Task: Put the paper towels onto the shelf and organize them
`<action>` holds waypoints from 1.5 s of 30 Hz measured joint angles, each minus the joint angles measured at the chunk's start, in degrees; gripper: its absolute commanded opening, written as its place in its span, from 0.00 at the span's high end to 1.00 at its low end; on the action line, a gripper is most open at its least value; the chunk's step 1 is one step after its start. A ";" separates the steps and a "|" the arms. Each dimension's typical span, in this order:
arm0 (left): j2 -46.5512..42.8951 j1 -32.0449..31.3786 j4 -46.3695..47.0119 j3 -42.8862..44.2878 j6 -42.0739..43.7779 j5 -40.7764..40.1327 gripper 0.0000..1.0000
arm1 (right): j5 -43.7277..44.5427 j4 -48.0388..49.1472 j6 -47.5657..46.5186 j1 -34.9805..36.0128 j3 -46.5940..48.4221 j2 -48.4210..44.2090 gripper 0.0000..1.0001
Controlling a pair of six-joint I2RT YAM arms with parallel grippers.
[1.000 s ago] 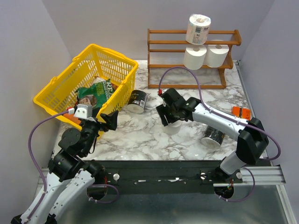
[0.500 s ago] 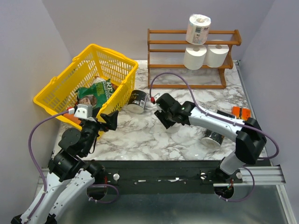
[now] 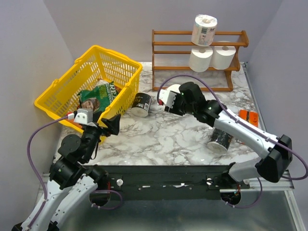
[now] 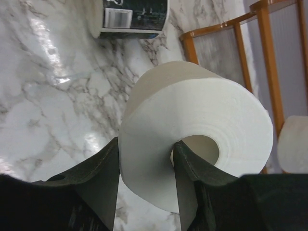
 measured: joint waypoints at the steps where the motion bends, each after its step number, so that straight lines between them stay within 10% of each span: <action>1: -0.33 0.00 0.00 0.00 0.00 -0.02 0.01 | -0.42 0.46 -2.56 -1.27 0.70 1.07 0.53; 17: -0.87 0.00 0.00 0.00 0.02 -0.55 0.01 | -5.22 4.42 -21.51 -13.88 18.16 15.91 0.53; 45: -0.81 0.00 0.00 0.00 0.68 -1.64 0.01 | -6.27 4.33 -26.82 -17.22 29.11 28.28 0.50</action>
